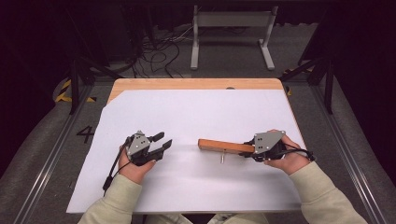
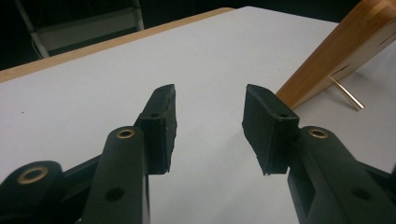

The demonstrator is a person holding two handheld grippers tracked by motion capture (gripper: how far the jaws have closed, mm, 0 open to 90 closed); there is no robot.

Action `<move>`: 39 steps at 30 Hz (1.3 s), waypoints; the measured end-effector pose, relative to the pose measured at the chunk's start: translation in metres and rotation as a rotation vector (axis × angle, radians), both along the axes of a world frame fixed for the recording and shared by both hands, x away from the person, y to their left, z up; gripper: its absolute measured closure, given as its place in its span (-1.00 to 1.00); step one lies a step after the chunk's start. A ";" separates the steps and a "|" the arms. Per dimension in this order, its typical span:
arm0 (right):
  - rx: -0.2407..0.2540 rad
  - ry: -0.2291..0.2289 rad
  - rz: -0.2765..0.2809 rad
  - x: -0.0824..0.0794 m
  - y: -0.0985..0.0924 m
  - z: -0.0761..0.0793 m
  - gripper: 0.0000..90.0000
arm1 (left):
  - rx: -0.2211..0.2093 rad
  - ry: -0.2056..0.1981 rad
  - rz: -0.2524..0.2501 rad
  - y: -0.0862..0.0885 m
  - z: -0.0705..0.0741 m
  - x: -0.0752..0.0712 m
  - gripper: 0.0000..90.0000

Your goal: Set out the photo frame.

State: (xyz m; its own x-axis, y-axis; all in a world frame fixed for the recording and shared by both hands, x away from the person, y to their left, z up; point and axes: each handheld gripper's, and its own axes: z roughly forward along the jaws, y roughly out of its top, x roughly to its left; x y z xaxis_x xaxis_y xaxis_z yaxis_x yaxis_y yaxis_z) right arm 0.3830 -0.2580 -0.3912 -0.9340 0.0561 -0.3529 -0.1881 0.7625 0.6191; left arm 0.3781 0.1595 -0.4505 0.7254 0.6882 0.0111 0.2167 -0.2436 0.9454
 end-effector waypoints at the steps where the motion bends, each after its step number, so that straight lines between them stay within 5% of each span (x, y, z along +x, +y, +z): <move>1: -0.001 -0.004 0.004 -0.002 0.000 0.000 0.54 | 0.002 -0.001 -0.002 0.000 0.000 0.000 0.21; 7: 0.028 -0.007 -0.006 -0.008 0.000 -0.003 0.41 | 0.001 0.001 -0.009 -0.001 0.000 0.000 0.22; 14: 0.103 0.018 -0.103 -0.011 -0.006 -0.004 0.04 | 0.002 0.005 -0.015 0.000 -0.001 0.001 0.19; 17: 0.170 0.035 -0.213 -0.019 -0.013 0.001 -0.20 | -0.015 0.001 -0.024 0.000 0.003 0.001 0.19; 22: 0.185 0.027 -0.337 -0.029 -0.024 0.005 -0.23 | -0.024 -0.019 -0.033 0.000 0.007 -0.001 0.19; 27: 0.240 0.067 -0.385 -0.045 -0.033 0.004 -0.03 | -0.017 -0.017 -0.021 0.001 0.008 0.000 0.18; 32: 0.253 0.073 -0.414 -0.056 -0.038 0.004 0.24 | -0.008 -0.012 -0.028 0.001 0.009 0.000 0.16; 34: 0.264 0.100 -0.419 -0.060 -0.040 0.000 0.50 | -0.003 -0.008 -0.038 0.000 0.010 -0.001 0.17; 39: 0.252 0.144 -0.420 -0.065 -0.040 -0.008 0.69 | 0.004 -0.005 -0.041 -0.001 0.011 -0.002 0.17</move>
